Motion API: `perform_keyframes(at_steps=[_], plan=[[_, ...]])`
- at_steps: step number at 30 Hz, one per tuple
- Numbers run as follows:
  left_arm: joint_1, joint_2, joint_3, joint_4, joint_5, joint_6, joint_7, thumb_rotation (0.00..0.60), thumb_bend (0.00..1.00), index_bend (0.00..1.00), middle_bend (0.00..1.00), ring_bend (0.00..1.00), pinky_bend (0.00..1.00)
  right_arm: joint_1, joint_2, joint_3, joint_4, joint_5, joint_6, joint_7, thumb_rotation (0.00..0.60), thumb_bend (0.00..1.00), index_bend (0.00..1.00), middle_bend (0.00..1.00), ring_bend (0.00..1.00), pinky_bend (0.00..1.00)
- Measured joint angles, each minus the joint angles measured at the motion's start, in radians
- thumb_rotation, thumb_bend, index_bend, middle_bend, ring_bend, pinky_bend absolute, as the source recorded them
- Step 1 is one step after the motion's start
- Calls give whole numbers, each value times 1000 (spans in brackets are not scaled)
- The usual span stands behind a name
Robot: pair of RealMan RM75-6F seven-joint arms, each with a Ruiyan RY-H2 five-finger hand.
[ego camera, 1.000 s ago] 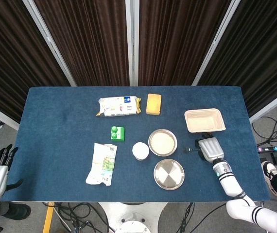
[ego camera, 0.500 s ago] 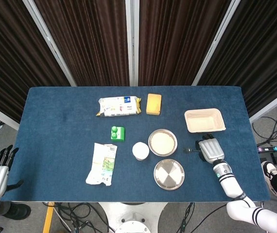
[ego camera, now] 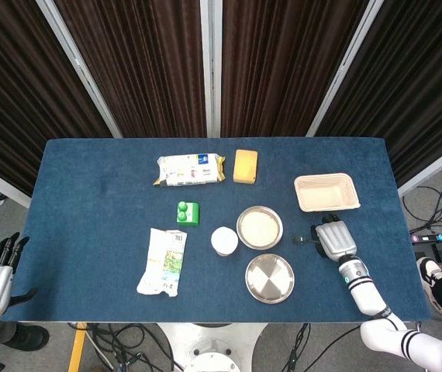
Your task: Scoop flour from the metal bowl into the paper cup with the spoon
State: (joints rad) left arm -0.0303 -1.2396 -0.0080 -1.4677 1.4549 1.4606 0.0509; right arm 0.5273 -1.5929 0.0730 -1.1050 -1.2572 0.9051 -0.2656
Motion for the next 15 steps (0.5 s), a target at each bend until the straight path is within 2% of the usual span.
perform_keyframes(at_steps=[8, 15], plan=[[-2, 2, -1, -3, 6, 3, 2, 600, 0, 109, 50, 11, 0, 1, 40, -4, -50, -11, 4, -7, 600, 367, 585, 580, 276, 152], [-3, 7, -4, -8, 14, 12, 6, 600, 0, 109, 50, 10, 0, 3, 169, -16, -205, -30, 13, -66, 600, 369, 591, 590, 276, 152]])
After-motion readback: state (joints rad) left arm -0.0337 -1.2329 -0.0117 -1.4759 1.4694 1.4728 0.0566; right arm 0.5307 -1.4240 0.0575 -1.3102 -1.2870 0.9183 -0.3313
